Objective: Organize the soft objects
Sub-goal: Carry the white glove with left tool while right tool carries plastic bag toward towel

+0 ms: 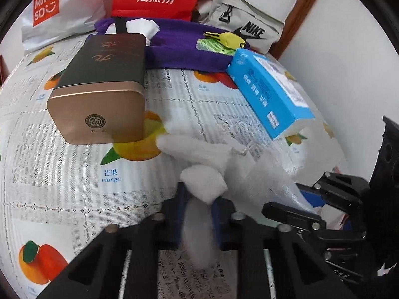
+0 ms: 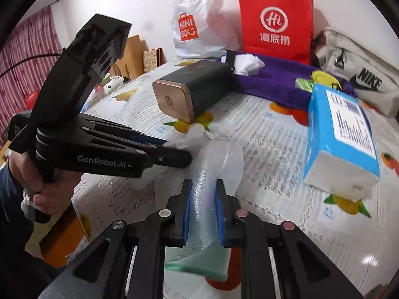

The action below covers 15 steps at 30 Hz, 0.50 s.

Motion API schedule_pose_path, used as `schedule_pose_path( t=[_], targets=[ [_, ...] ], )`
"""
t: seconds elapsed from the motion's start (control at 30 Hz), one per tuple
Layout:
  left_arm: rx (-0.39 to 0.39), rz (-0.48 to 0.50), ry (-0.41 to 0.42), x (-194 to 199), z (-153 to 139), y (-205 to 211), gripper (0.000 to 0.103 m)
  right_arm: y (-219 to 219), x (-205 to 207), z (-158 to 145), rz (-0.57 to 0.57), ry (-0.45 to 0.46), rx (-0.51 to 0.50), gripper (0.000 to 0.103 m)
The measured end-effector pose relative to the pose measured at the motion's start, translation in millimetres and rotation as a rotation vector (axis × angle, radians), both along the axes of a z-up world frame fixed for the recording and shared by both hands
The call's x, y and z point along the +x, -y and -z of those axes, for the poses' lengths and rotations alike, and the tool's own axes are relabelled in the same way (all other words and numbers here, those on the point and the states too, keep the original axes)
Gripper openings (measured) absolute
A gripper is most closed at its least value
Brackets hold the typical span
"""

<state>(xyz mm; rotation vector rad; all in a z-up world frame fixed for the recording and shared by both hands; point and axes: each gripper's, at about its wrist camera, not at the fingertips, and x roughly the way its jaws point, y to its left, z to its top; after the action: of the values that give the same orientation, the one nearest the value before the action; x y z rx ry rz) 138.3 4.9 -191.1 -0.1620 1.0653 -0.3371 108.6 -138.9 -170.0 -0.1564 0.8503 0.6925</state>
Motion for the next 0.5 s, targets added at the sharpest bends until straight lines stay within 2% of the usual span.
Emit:
schedule_pose_path(
  t=[0.1, 0.2, 0.5],
  targets=[
    [0.004, -0.024, 0.002, 0.3, -0.2, -4.6, 0.012, 5.4, -0.8, 2.1, 0.027, 0.015, -0.001, 0.019],
    [0.017, -0.051, 0.006, -2.5, -2.4, -13.7, 0.012, 13.3, -0.7, 4.8, 0.050, 0.001, 0.004, 0.010],
    [0.005, -0.146, 0.040, -17.0, -21.5, -41.2, 0.012, 50.0, -7.7, -1.7, 0.175, -0.001, -0.019, 0.009]
  ],
)
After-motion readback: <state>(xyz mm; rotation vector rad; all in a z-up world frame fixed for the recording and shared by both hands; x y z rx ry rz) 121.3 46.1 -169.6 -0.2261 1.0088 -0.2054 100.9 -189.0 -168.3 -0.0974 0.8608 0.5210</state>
